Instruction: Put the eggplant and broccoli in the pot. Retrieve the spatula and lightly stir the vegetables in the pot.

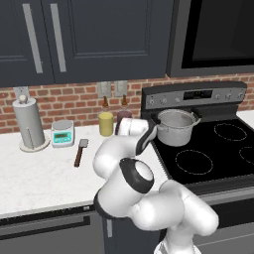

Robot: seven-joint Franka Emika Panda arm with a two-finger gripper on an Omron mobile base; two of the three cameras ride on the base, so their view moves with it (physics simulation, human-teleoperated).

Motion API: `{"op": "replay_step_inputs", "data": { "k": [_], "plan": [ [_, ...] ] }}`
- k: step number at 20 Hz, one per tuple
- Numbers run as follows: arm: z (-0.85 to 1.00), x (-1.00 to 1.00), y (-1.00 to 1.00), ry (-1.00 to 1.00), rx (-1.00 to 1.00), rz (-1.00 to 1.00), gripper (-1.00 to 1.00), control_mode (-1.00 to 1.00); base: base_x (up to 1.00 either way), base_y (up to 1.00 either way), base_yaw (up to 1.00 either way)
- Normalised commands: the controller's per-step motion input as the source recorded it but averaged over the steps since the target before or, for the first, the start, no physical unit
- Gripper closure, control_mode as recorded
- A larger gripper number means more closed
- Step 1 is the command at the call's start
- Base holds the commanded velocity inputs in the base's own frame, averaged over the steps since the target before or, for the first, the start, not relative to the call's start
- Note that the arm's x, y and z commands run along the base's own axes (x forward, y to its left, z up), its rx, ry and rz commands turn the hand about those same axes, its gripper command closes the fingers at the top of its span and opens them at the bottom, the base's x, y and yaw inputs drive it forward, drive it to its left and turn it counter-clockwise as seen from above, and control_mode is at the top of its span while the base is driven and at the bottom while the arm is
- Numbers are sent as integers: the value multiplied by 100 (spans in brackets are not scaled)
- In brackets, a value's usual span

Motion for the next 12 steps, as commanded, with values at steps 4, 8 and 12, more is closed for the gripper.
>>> {"op": "replay_step_inputs", "data": {
  "k": [4, 8, 12],
  "plan": [
    [3, 46, 62, 22, 0, -1, -100, -100, 0, 0, 0],
    [0, 49, 57, 23, 0, -2, -100, -100, 0, 0, 0],
    [0, 52, 44, 23, 0, -4, -100, -100, 0, 0, 0]
  ]
}}
